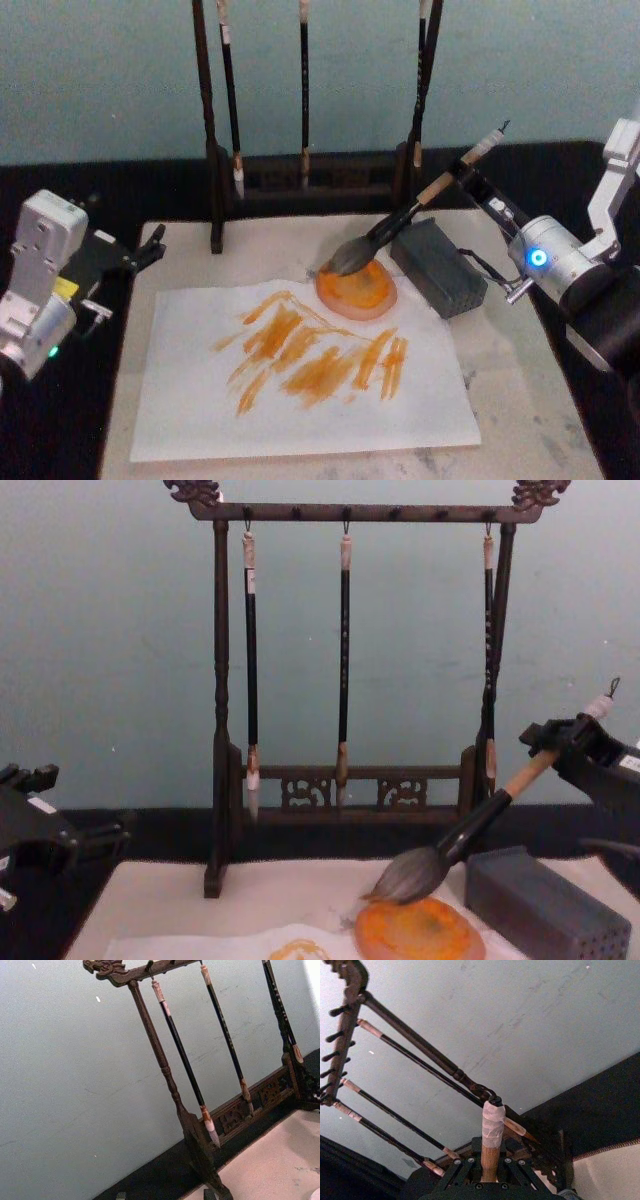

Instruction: Pick up the brush from the inkstone, write on the paper, then place the brush back to its original position.

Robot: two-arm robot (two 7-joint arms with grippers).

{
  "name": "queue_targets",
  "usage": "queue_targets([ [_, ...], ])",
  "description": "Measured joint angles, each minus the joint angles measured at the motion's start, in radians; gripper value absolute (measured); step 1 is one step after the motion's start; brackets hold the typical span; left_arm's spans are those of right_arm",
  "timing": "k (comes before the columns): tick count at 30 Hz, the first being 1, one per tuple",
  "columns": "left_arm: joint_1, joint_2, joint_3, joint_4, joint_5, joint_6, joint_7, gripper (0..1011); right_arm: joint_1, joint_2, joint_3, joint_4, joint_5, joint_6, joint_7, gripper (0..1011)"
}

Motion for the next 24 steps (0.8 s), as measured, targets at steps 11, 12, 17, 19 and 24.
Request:
queue_targets([
  [11,0.0,0.0,0.0,0.0,0.0,0.0,0.0,1001,0.016,0.006,-0.011,0.035,0.043,0.014,-0.021,158],
  [12,0.0,0.0,0.0,0.0,0.0,0.0,0.0,1001,0.014,0.008,-0.012,0.033,0.046,0.014,-0.022,156],
  [17,0.0,0.0,0.0,0.0,0.0,0.0,0.0,1001,0.006,0.022,-0.018,0.023,0.056,0.013,-0.024,158],
  [19,0.0,0.0,0.0,0.0,0.0,0.0,0.0,1001,0.005,0.027,-0.02,0.023,0.058,0.011,-0.025,156],
  [24,0.0,0.0,0.0,0.0,0.0,0.0,0.0,1001,0.009,0.036,-0.027,0.035,0.065,0.0,-0.028,158],
])
